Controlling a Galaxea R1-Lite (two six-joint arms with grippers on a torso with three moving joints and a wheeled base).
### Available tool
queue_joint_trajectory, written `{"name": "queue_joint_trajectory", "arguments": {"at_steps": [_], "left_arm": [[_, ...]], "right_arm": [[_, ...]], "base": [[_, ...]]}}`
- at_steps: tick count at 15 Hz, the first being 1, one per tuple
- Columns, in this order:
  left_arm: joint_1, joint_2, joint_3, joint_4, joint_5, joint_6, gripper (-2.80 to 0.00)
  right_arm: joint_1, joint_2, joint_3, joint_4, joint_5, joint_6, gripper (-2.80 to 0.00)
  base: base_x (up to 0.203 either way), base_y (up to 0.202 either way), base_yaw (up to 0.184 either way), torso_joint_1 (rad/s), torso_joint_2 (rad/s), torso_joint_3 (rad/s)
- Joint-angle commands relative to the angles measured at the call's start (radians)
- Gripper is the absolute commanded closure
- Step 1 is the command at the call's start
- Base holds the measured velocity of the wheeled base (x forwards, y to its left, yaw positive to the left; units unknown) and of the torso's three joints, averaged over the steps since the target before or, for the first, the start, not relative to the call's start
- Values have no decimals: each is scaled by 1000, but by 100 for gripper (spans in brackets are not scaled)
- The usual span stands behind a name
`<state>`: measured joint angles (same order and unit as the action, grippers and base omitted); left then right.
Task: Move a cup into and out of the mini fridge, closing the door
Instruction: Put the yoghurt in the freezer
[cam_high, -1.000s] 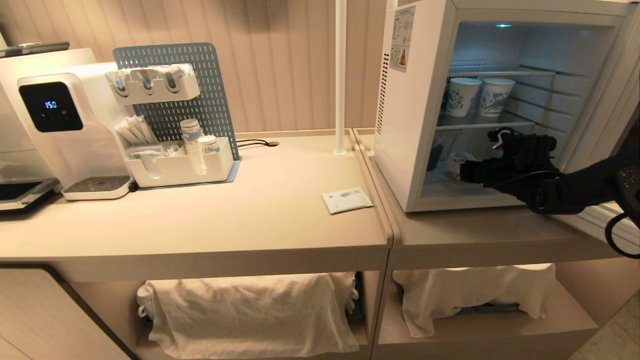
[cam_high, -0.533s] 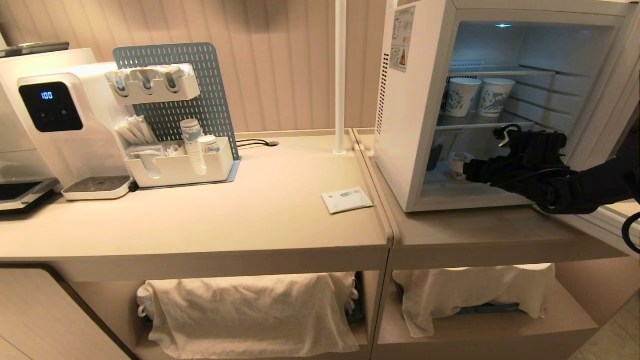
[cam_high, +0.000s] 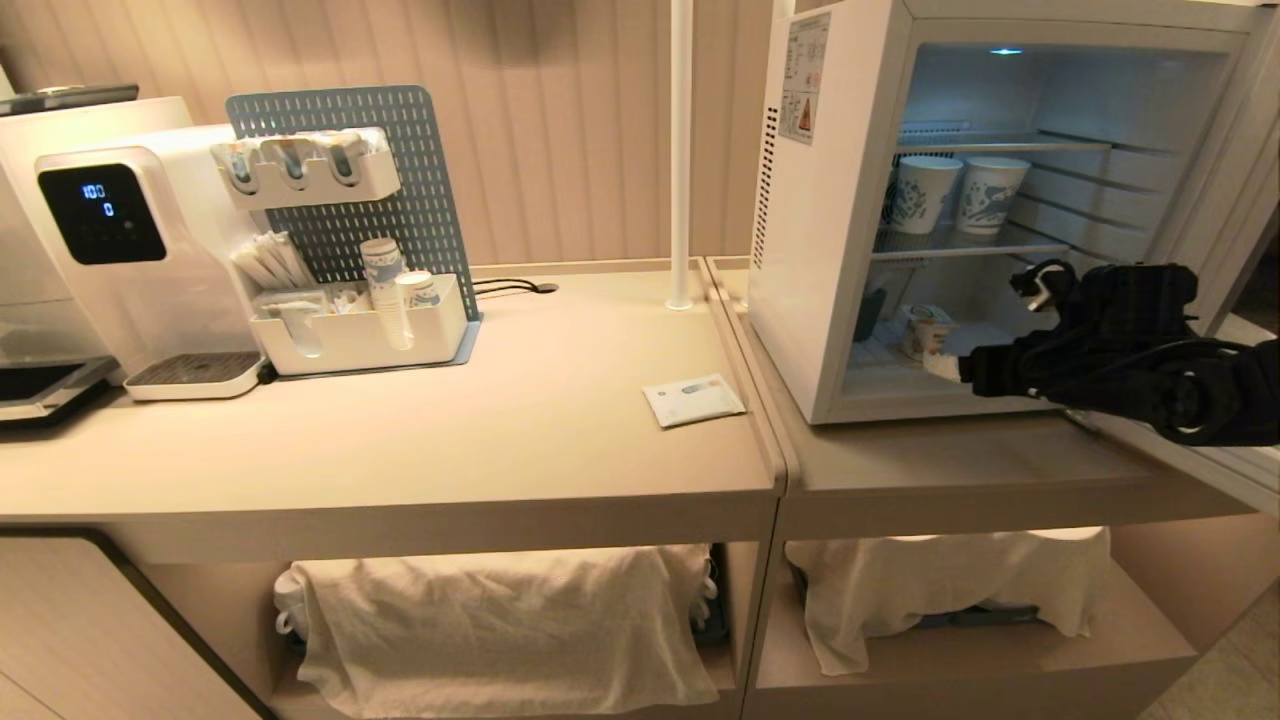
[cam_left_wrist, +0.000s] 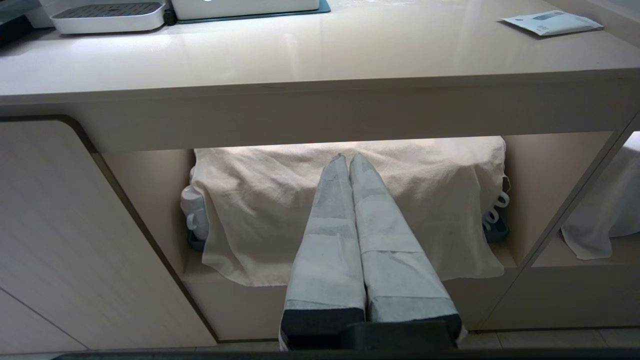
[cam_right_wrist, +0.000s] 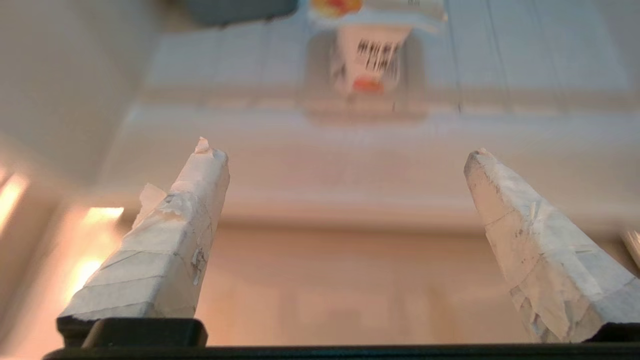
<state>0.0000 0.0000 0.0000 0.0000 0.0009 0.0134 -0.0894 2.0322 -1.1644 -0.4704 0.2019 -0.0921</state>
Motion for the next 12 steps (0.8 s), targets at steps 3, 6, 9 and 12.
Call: {"name": "queue_joint_trajectory", "arguments": {"at_steps": [3, 6, 9, 12], "left_arm": [[0, 0, 0, 0, 1, 0, 0], [0, 0, 0, 0, 1, 0, 0], [0, 0, 0, 0, 1, 0, 0], [0, 0, 0, 0, 1, 0, 0]], "right_arm": [[-1, -219, 152, 39, -1, -5, -280], [4, -370, 237, 127, -50, -3, -280], [10, -538, 354, 175, -95, 4, -280], [20, -717, 449, 258, -105, 2, -280]], "base": [[0, 0, 0, 0, 0, 0], [0, 0, 0, 0, 0, 0], [0, 0, 0, 0, 0, 0], [0, 0, 0, 0, 0, 0]]}}
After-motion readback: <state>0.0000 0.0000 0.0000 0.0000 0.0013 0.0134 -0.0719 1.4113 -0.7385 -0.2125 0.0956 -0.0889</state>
